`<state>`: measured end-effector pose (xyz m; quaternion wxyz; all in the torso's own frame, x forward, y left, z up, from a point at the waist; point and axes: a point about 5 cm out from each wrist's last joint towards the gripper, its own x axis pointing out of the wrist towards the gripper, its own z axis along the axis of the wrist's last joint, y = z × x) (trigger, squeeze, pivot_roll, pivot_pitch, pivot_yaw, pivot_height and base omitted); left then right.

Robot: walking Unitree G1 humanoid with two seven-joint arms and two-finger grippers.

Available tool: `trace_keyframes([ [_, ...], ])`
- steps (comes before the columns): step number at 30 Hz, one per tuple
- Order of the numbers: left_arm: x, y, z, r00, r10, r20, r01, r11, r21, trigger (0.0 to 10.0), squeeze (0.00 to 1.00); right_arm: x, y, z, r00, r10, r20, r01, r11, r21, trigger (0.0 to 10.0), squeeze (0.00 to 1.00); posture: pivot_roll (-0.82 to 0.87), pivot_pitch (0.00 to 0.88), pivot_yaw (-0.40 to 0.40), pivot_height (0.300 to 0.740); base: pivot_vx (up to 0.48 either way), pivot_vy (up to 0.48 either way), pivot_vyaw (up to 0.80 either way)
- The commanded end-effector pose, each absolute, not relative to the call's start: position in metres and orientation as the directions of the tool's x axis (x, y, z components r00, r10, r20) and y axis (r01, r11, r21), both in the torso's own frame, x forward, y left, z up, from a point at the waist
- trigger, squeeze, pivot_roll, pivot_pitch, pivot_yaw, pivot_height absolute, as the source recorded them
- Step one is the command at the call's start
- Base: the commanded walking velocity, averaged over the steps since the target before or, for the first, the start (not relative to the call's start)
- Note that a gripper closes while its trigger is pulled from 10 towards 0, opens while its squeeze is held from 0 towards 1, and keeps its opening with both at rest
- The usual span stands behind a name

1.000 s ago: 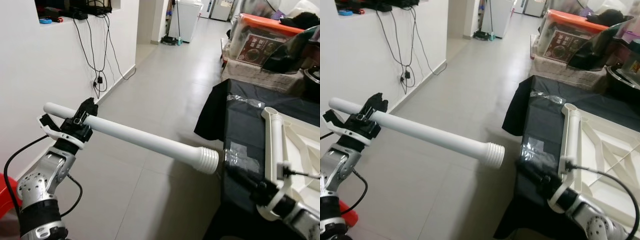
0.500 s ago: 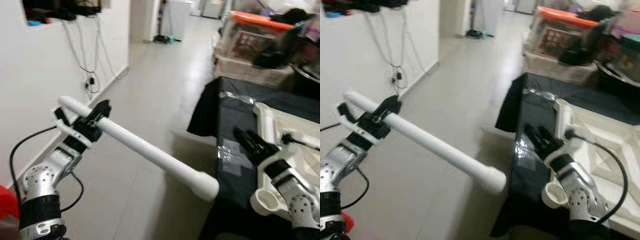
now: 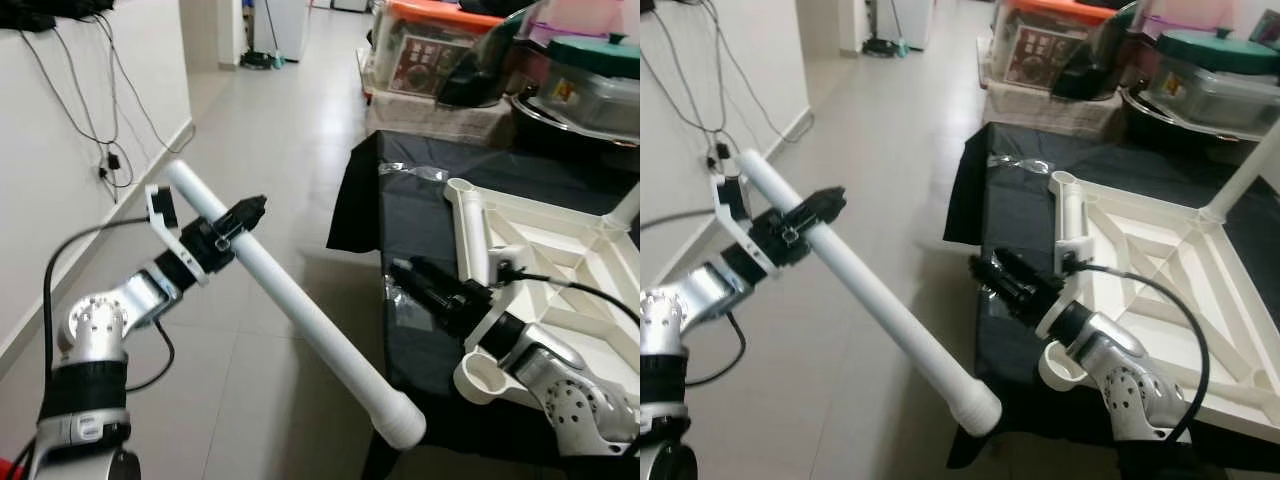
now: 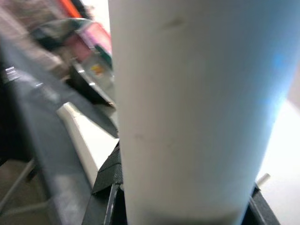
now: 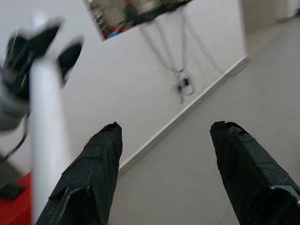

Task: Building children table

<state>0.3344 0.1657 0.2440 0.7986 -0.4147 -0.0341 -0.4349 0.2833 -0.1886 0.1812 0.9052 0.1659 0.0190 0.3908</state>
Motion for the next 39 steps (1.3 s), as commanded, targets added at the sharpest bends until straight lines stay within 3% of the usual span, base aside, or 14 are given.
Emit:
trace_keyframes([
  [1,0.337,0.165,0.246,0.604,-0.684,0.410,0.737,0.283,-0.614,10.0,0.00,0.279,-0.185,0.181,0.664,0.746,0.058,-0.724,0.622,0.299,10.0,0.00,0.10,0.000,-0.112,0.740,0.000,0.000,-0.76],
  [9,0.344,0.158,0.264,0.544,-0.725,0.422,0.791,0.277,-0.545,10.0,0.00,0.274,-0.176,0.183,0.598,0.801,0.031,-0.768,0.561,0.307,10.0,0.00,0.10,0.000,-0.114,0.740,0.000,0.000,-0.76],
  [17,0.348,0.146,0.278,0.473,-0.769,0.429,0.836,0.239,-0.493,10.0,0.00,0.278,-0.172,0.200,0.556,0.826,0.090,-0.799,0.502,0.330,10.0,0.00,0.10,0.000,-0.117,0.740,0.000,0.000,0.00],
  [18,0.350,0.142,0.282,0.457,-0.778,0.431,0.847,0.231,-0.479,10.0,0.00,0.278,-0.170,0.205,0.527,0.846,0.081,-0.818,0.480,0.317,10.0,1.00,0.10,0.000,-0.118,0.740,0.000,0.000,0.00],
  [22,0.352,0.135,0.291,0.423,-0.799,0.427,0.868,0.220,-0.446,10.0,0.00,0.280,-0.165,0.214,0.499,0.866,0.045,-0.838,0.468,0.278,10.0,1.00,0.10,0.000,-0.112,0.740,0.000,0.000,0.00],
  [23,0.353,0.133,0.293,0.411,-0.805,0.428,0.873,0.212,-0.440,10.0,0.00,0.281,-0.165,0.217,0.491,0.870,0.041,-0.843,0.463,0.274,10.0,0.59,0.10,0.000,-0.115,0.740,0.000,0.000,0.00],
  [24,0.353,0.131,0.295,0.401,-0.811,0.427,0.878,0.207,-0.431,10.0,0.00,0.280,-0.164,0.222,0.461,0.887,0.039,-0.861,0.436,0.261,10.0,0.00,0.10,0.000,-0.112,0.740,0.000,0.000,0.00],
  [30,0.355,0.125,0.299,0.381,-0.820,0.426,0.887,0.194,-0.420,10.0,0.00,0.277,-0.162,0.227,0.400,0.916,-0.021,-0.893,0.395,0.216,10.0,0.00,0.10,0.000,-0.112,0.740,0.000,0.000,0.00],
  [31,0.357,0.121,0.299,0.371,-0.825,0.426,0.891,0.188,-0.413,10.0,0.00,0.277,-0.157,0.223,0.385,0.918,-0.094,-0.894,0.397,0.210,10.0,0.00,0.09,0.000,-0.111,0.740,0.000,0.000,0.00],
  [39,0.360,0.115,0.302,0.354,-0.827,0.437,0.899,0.171,-0.404,10.0,0.00,0.279,-0.149,0.215,0.374,0.910,-0.181,-0.886,0.408,0.222,10.0,0.00,0.09,0.000,-0.107,0.740,0.000,0.000,0.00],
])
